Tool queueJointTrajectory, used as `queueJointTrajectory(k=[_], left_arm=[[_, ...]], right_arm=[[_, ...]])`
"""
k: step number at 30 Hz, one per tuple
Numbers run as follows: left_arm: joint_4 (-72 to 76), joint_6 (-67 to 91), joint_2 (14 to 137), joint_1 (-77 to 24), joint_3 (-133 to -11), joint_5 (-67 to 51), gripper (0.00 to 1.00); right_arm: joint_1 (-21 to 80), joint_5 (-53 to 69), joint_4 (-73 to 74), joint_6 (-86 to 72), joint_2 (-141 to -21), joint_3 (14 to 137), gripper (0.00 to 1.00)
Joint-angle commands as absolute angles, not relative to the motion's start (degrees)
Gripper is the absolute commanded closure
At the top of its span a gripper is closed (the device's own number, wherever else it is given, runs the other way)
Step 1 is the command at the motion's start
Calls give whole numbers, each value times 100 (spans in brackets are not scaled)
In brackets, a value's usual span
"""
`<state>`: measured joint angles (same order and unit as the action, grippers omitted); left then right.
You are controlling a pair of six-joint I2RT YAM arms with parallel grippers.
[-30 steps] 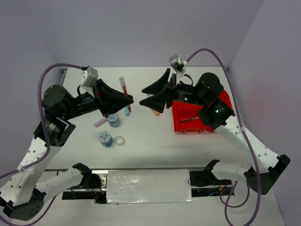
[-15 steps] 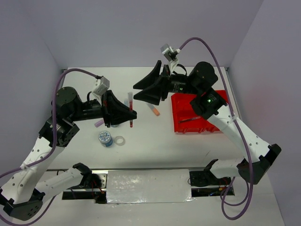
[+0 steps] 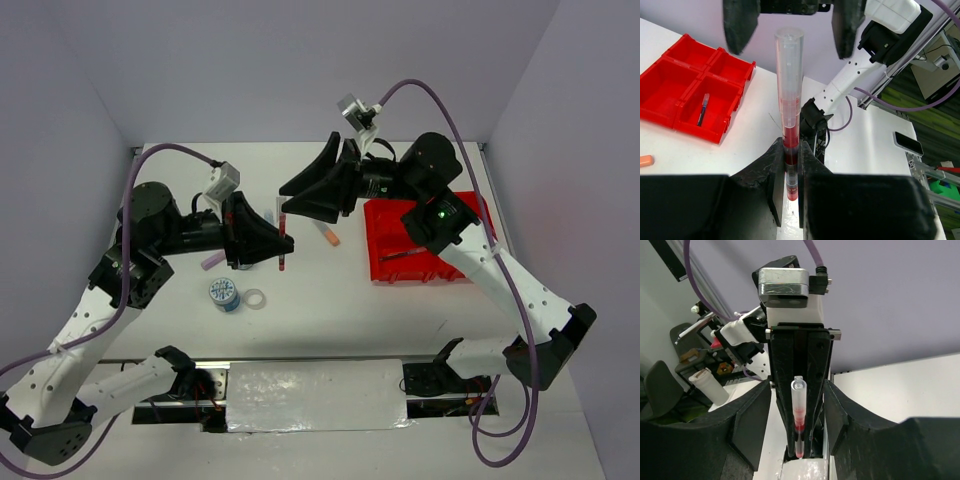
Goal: Sort the stationery into containers
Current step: Close the pen cap on the pen.
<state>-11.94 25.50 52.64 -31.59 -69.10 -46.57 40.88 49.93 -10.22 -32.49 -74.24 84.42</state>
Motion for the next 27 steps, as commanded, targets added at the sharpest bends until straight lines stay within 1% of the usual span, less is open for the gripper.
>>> queueJointTrajectory(k=[1, 5, 6, 8, 9, 11, 12, 18, 21, 25, 27], left_arm=[[-940, 2408, 5256, -3190, -6943, -4737, 100], [-932, 2399, 5300, -3199, -6917, -4711, 100], [-923, 2399, 5309, -3199, -6917, -4711, 100], [-905, 2399, 5300, -3208, -6917, -4685, 100], [-905, 2399, 5300, -3208, -6926, -4641, 100], [-905, 2399, 5291, -3208, -6952, -4614, 100], [-905, 2391, 5291, -3208, -6978, -4545, 100], [-721, 2426, 5396, -3208, -7250, -4246, 100], [-851, 2251, 5572, -3199, -7698, -4324, 100], [-1212, 1943, 6011, -3199, -8418, -4377, 100], [-1213, 1881, 6064, -3164, -8551, -4316, 100]], right_arm=[[4175, 4896, -1178, -3182, -7427, 8455, 47], [4245, 4817, -1152, -3138, -7479, 8490, 51], [4254, 4808, -1160, -3138, -7488, 8499, 57], [4271, 4825, -1160, -3129, -7514, 8499, 64], [4280, 4825, -1160, -3120, -7515, 8490, 72], [4298, 4816, -1125, -3077, -7541, 8455, 84], [4289, 4799, -1099, -3059, -7541, 8438, 100], [4350, 4772, -1125, -2910, -7427, 7867, 100], [4377, 4895, -801, -2699, -7435, 7498, 100], [4570, 4931, 112, -1944, -7374, 6998, 100], [4614, 4896, 141, -1899, -7234, 6586, 100]])
